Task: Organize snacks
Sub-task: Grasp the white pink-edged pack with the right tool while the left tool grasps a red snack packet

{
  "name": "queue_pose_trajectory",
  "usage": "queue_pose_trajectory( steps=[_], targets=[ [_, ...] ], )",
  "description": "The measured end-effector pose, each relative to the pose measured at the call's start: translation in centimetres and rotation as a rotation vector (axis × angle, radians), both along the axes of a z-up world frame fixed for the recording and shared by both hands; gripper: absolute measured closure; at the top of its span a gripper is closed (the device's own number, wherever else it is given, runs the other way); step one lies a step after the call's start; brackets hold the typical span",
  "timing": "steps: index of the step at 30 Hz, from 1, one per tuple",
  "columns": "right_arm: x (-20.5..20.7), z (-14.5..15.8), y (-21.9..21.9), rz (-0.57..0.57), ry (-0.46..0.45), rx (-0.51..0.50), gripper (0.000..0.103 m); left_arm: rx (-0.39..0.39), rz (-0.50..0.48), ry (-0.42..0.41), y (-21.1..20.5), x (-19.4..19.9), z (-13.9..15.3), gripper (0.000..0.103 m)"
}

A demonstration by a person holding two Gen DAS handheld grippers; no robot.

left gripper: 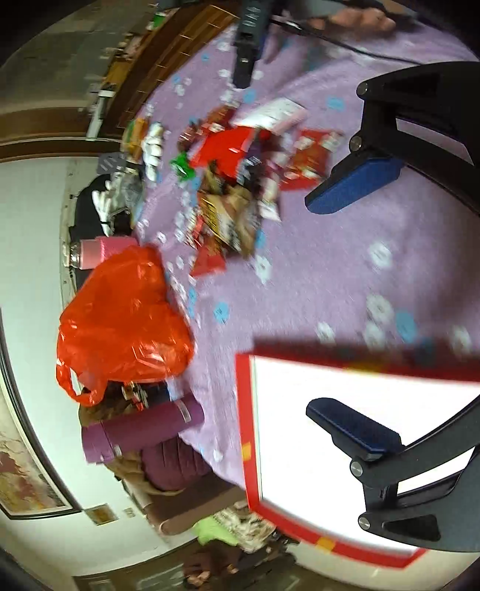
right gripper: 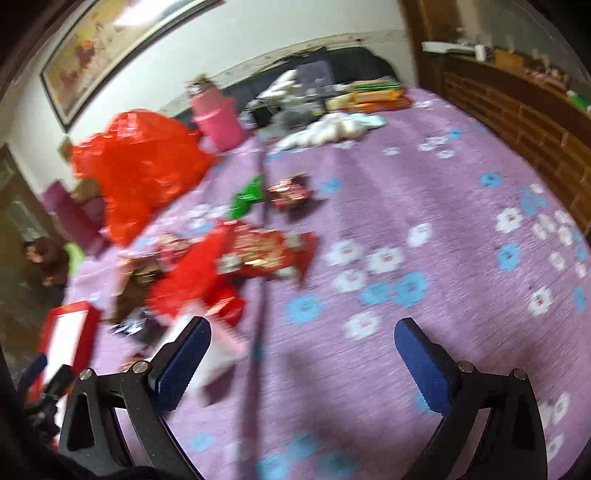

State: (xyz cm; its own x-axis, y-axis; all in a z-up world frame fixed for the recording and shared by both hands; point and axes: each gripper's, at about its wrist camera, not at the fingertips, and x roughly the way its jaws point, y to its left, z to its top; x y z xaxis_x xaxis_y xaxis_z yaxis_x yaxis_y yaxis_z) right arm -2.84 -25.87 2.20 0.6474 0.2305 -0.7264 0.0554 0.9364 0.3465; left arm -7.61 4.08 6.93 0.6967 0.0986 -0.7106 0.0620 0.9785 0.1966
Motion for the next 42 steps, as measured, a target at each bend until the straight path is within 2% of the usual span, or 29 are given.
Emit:
queue_pose_trajectory(
  steps=[1,4,7,8,9,10,13,15,16,17,21,23,27,29,32,34,36,39,42],
  targets=[
    [0.2,0.1,1.2,0.044,0.016,0.005,0.002,0.013,0.007,0.004,0.3,-0.2,-0.1,0.002],
    [1.1,-0.2,4.0,0.092,0.061,-0.018,0.003,-0.033,0.020,0.040,1.0,-0.4,-0.5,0.002],
    [2.4,-1.6,6.0,0.096,0.133,-0.062,0.007,-0.091,-0.006,-0.013,0.6,-1.3,-1.1,0.002],
    [2.5,-1.6,6.4,0.096,0.131,-0.089,0.006,-0.092,-0.018,-0.027,0.3,-1.7,-1.1,0.002],
    [2.2,-1.6,7.1,0.097,0.108,-0.139,0.012,-0.091,-0.035,-0.035,0.0,-1.8,-0.9,0.002],
    [2.3,-1.8,7.6,0.107,0.107,-0.172,0.022,-0.105,-0.046,-0.049,-0.1,-2.0,-0.9,0.002],
    [2.1,-2.0,7.7,0.129,0.086,-0.237,0.038,-0.111,-0.069,-0.016,-1.2,-1.4,-0.5,0.002],
    [2.0,-1.9,7.7,0.178,0.087,-0.266,0.040,-0.117,-0.075,0.012,-1.8,-1.0,-0.4,0.002],
    [2.2,-1.7,7.5,0.204,0.088,-0.257,0.056,-0.128,-0.088,0.032,-2.5,-0.6,-0.4,0.002],
    [2.4,-1.5,6.8,0.222,0.087,-0.231,0.055,-0.137,-0.102,0.047,-3.2,-0.4,-0.4,0.002],
    [3.5,-1.8,1.6,0.218,0.065,0.122,0.055,-0.155,-0.146,0.089,-6.1,0.3,-1.0,0.002],
    [3.6,-1.9,0.5,0.221,0.051,0.203,0.055,-0.142,-0.145,0.085,-7.2,0.9,-1.6,0.002],
    [3.7,-1.5,-1.6,0.224,0.016,0.387,0.056,-0.119,-0.132,0.133,-8.7,2.9,-3.6,0.003],
    [3.5,-1.3,-1.9,0.230,0.004,0.432,0.055,-0.102,-0.129,0.151,-9.1,3.4,-4.7,0.008],
    [3.6,-1.1,-2.4,0.234,-0.006,0.503,0.055,-0.146,-0.155,0.164,-8.8,3.7,-5.3,0.016],
    [3.5,-1.1,-2.9,0.229,-0.006,0.546,0.055,-0.191,-0.168,0.165,-8.5,3.8,-5.1,0.032],
    [3.7,-1.5,-3.5,0.216,-0.004,0.611,0.055,-0.193,-0.174,0.161,-8.5,3.8,-5.0,0.038],
    [3.6,-1.3,-5.0,0.193,-0.050,0.698,0.055,-0.199,-0.211,0.154,-8.7,3.4,-4.8,0.061],
    [3.4,-1.0,-5.7,0.201,-0.085,0.766,0.055,-0.209,-0.219,0.154,-8.5,3.2,-4.5,0.068]
  ],
)
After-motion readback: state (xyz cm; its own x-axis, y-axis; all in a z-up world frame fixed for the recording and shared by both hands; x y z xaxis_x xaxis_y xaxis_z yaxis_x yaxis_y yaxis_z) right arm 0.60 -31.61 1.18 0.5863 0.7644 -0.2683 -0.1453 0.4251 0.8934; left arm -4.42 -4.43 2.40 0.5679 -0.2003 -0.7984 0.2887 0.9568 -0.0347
